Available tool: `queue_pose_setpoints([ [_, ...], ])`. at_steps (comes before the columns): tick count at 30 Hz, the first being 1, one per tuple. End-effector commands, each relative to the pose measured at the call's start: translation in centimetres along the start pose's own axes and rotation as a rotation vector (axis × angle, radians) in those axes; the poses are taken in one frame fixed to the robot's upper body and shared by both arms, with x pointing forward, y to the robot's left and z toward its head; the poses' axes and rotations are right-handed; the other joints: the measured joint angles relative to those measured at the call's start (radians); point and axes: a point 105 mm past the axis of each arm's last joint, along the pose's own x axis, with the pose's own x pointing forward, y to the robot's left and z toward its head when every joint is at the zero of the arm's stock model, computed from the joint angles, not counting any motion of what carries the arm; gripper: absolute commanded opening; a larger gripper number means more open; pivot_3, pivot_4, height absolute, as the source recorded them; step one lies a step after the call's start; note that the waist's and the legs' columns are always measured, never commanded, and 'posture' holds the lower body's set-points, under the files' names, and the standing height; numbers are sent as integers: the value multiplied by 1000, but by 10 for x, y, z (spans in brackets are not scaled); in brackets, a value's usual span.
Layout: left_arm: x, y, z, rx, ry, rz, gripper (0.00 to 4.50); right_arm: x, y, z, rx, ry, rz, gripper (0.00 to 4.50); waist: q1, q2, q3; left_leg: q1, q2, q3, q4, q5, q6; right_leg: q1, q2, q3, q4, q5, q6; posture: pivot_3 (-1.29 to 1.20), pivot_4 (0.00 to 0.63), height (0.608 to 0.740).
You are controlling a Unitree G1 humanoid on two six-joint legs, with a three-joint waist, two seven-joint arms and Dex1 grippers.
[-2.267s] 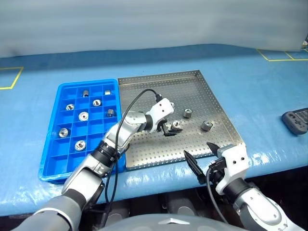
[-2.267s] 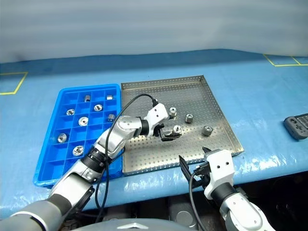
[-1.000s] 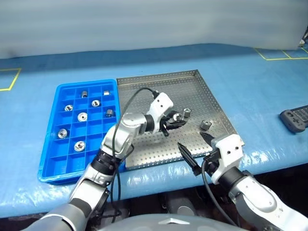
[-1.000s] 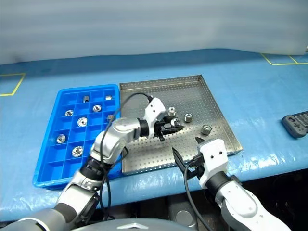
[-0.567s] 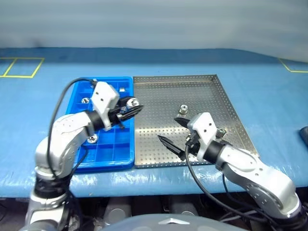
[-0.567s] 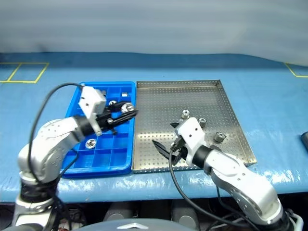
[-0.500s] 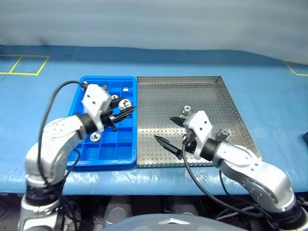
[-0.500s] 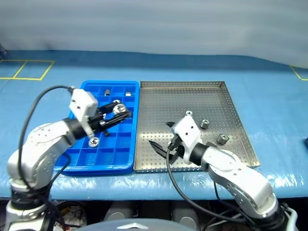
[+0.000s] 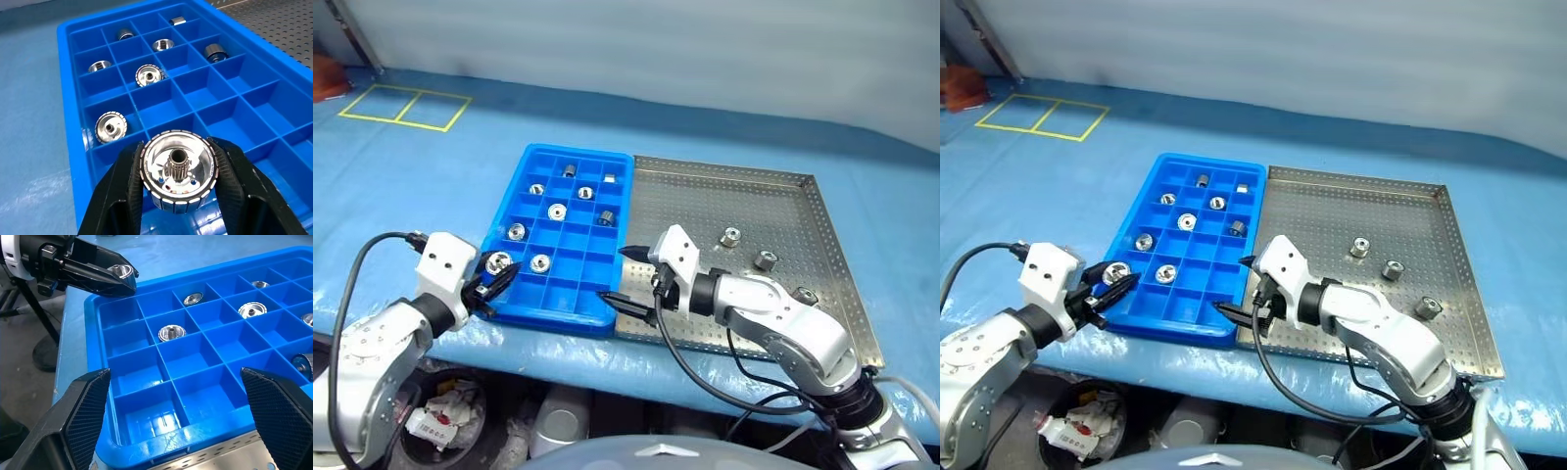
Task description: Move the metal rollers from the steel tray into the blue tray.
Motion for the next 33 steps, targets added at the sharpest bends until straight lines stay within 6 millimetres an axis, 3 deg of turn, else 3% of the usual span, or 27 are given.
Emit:
queue_pose_setpoints([
  [1,-1,6,3,21,-16,29,1694,-3,1,8,-25,-31,-2,4500,17,0,0,0,0,0,0,0,0,0,0,0,0,0,0,474,150,740],
  [10,15,12,-15,-21,65,23,1694,-12,2,5,-3,-36,-67,4500,49,0,0,-2,0,1,-1,0,0,-1,-1,-3,-1,-1,-1,418,150,740],
  [26,19,7,-13,-10,92,-60,1694,-21,3,2,29,-37,-136,4500,7,1,0,-2,0,0,-1,0,0,-1,-3,-5,-1,-1,-2,349,150,740],
  [33,14,4,0,-8,47,-86,4039,-25,3,1,36,-36,-150,4500,-26,1,1,-2,0,-2,-1,0,0,-1,-4,-6,-2,-1,-2,360,150,740],
])
